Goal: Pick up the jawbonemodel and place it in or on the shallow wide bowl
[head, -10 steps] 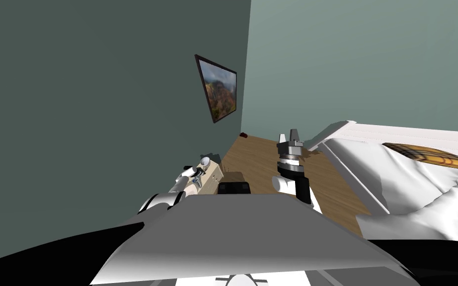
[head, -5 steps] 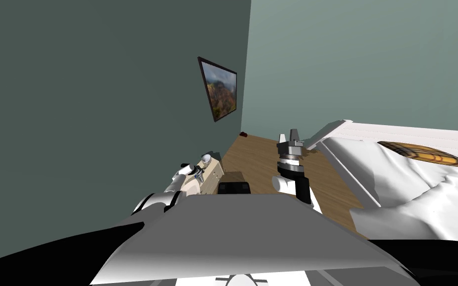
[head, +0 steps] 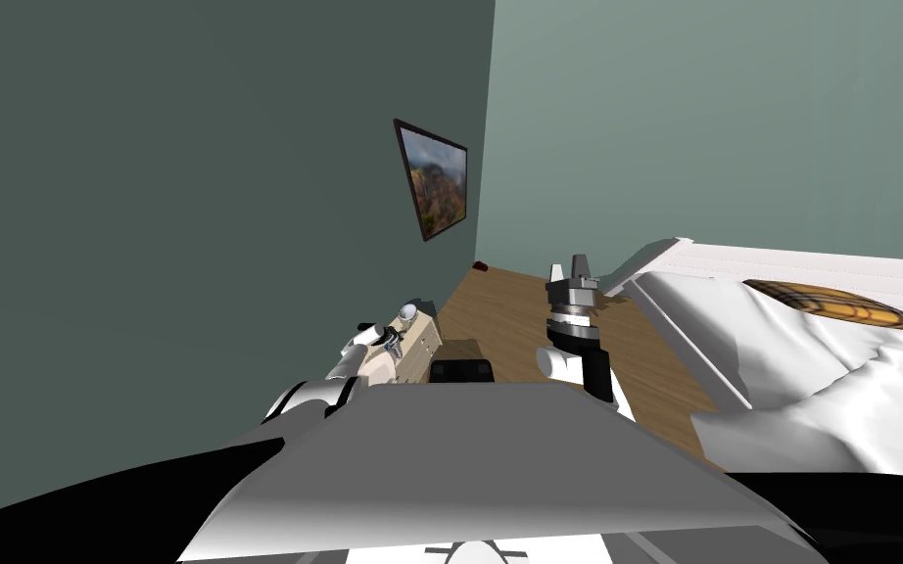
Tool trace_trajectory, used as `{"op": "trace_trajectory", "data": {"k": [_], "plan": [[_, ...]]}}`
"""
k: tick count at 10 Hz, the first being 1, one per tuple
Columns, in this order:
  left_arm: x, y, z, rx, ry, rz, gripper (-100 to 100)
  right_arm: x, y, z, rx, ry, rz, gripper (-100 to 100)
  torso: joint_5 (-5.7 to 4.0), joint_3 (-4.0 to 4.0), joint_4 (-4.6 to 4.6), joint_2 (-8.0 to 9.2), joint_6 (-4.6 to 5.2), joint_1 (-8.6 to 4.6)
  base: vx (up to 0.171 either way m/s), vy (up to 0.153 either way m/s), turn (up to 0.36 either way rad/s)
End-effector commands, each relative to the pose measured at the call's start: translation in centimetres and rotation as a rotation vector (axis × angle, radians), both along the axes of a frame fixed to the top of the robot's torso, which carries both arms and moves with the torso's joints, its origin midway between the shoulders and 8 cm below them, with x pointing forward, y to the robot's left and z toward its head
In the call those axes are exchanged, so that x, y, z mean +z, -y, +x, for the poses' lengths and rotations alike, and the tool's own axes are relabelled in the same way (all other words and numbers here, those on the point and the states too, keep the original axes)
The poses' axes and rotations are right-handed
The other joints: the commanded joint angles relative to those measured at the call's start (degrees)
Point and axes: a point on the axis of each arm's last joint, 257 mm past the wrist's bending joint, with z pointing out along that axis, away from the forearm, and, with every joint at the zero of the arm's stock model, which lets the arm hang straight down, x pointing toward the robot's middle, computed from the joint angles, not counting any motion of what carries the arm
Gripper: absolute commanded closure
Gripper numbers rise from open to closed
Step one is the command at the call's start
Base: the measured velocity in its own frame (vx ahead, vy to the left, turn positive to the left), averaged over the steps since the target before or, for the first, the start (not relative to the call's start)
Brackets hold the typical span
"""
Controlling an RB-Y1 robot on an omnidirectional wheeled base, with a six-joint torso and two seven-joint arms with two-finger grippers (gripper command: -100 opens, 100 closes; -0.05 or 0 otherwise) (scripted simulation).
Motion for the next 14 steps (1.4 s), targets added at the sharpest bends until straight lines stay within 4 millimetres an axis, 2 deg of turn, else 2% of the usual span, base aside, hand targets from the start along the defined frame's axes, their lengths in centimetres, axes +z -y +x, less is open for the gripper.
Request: {"op": "trace_trajectory", "data": {"k": [1,5,6,7,8,9,10,14], "plan": [[0.0,0.0,0.0,0.0,0.0,0.0,100,0.0,0.0,0.0,0.0,0.0,0.0,0,0.0,0.0,0.0,0.0,0.0,0.0,0.0,0.0,0.0],[0.0,0.0,0.0,0.001,0.001,0.0,100,0.0,0.0,0.0,0.0,0.0,0.0,0,0.08,-0.08,-0.05,-0.1,0.07,0.08,0.0,0.0,0.0],[0.0,0.0,0.0,0.001,0.001,0.0,0,0.0,0.0,0.0,0.0,0.0,0.0,0,0.08,-0.09,-0.06,-0.12,0.07,0.09,0.0,0.0,0.0],[0.3,-0.2,-0.2,0.001,-0.015,-0.012,100,0.0,0.0,0.0,0.0,0.0,0.0,0,0.08,-0.09,-0.06,-0.12,0.07,0.09,-0.012,-0.002,-0.026],[0.2,-0.1,-0.1,0.001,-0.005,-0.005,100,0.0,0.0,0.0,0.0,0.0,0.0,0,0.07,-0.07,-0.05,-0.09,0.08,0.08,-0.007,0.0,-0.006],[0.2,-0.1,-0.1,0.001,-0.008,-0.007,0,0.0,0.0,0.0,0.0,0.0,0.0,0,0.08,-0.08,-0.06,-0.1,0.08,0.08,0.0,0.0,0.0],[1.2,-0.4,1.2,0.021,0.037,-0.007,100,0.0,0.0,0.0,0.0,0.0,0.0,0,0.07,-0.09,-0.06,-0.11,0.08,0.08,-0.044,0.018,-0.103],[2.6,-2.1,1.0,0.063,0.041,-0.028,100,0.0,0.0,0.0,0.0,0.0,0.0,0,0.06,0.13,0.01,0.26,0.02,0.19,-0.091,0.023,-0.044]]}}
